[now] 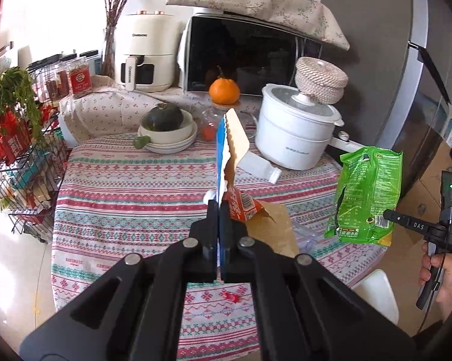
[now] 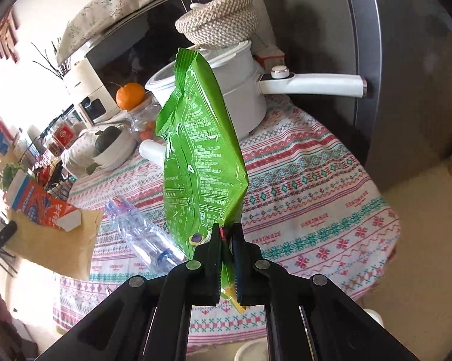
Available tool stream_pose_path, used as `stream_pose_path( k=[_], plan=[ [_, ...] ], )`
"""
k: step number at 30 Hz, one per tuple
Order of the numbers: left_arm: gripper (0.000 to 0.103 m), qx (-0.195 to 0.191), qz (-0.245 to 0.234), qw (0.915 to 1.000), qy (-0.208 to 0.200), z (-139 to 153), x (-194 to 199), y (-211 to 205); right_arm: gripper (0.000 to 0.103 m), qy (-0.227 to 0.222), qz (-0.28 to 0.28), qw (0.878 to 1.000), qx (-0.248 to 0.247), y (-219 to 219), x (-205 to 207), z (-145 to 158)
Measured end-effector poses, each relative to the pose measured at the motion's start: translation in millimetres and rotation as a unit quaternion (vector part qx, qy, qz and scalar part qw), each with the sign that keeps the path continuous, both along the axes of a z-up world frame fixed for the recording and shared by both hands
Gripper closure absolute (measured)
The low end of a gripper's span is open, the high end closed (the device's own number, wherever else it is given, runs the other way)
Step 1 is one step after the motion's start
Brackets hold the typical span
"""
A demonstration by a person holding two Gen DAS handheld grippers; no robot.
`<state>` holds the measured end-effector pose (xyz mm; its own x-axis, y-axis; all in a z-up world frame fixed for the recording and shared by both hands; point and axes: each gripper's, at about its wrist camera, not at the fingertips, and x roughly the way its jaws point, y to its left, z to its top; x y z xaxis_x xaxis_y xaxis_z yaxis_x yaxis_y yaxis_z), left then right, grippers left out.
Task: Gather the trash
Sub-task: 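Grasp the green chip bag with the right gripper while the left gripper holds the carton, then carry the carton and green bag over the white bin and open both grippers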
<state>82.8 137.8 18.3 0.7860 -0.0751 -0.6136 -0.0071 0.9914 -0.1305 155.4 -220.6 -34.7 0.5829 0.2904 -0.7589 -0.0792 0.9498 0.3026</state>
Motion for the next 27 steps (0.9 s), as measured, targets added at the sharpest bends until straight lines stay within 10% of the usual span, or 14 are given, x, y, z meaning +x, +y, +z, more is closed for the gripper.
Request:
stream_pose_path(
  k=[10,27],
  plan=[
    [0.102,0.006,-0.142,0.9898,0.004,-4,-26,-91,0.096,-0.025,-0.003,0.999,-0.043,-49,-75,29],
    [0.102,0.072,-0.328,0.938,0.086,-79,-65,-248,0.096,0.044,-0.047,0.993,-0.098,-143,-151,-17]
  ],
)
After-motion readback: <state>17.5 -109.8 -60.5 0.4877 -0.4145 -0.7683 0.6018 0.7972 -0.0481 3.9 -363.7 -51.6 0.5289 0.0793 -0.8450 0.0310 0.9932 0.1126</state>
